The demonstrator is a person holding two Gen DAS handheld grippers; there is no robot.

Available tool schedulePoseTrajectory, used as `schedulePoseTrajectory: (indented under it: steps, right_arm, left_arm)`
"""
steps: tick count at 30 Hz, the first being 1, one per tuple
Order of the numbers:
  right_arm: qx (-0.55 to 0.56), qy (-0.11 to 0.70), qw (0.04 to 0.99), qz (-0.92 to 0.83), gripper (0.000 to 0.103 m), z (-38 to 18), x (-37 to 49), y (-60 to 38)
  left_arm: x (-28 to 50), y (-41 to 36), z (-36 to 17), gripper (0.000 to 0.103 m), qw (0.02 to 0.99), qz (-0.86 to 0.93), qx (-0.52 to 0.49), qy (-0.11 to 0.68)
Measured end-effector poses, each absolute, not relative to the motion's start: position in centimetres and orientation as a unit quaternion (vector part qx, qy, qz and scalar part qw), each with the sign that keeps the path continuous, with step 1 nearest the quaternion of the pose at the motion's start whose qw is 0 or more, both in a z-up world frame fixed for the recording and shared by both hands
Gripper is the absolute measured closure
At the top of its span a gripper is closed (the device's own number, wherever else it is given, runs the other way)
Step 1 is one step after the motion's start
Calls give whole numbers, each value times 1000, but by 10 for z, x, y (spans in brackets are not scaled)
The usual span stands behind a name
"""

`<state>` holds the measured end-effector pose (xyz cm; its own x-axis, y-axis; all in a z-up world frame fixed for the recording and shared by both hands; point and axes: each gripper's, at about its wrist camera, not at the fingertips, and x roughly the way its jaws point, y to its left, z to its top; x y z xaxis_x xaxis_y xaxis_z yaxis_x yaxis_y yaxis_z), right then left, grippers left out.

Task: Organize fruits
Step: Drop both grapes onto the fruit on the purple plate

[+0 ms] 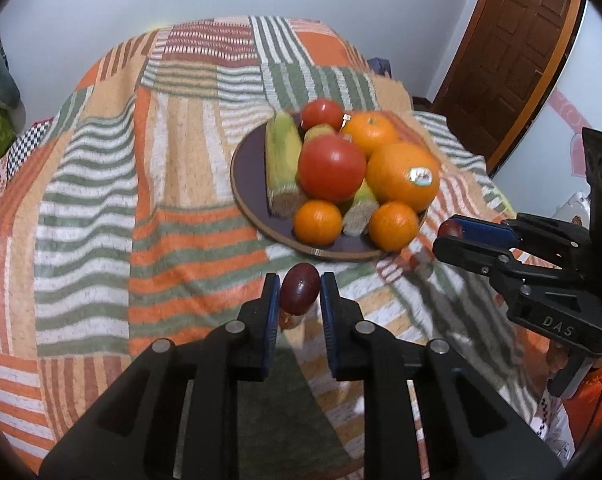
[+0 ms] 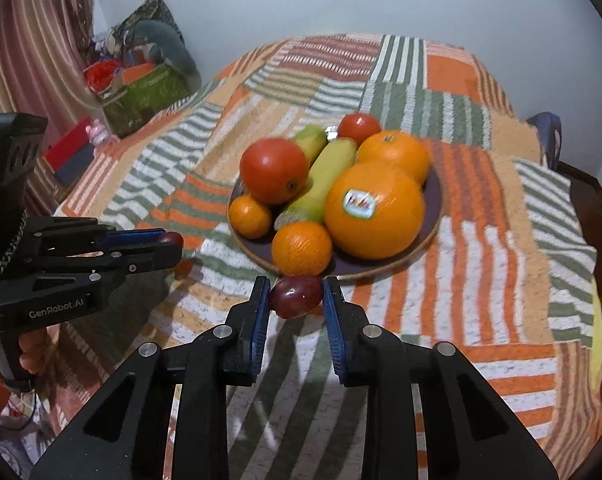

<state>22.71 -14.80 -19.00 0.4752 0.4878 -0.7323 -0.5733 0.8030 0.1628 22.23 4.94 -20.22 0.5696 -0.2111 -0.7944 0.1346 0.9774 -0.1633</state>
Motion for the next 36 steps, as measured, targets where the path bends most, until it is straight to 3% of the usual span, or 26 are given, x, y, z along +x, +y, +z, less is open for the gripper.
schedulePoseTrajectory:
  steps: [17,36]
  right_arm:
    - [-46,348,889,294,78,-157,271,-150]
    - [-40,370,879,298,77,-184,305,-141]
  left_arm:
    - [280,14,-151,83,916,-117,-10,383]
    - [321,15,-179,83,912,-95,-16,399]
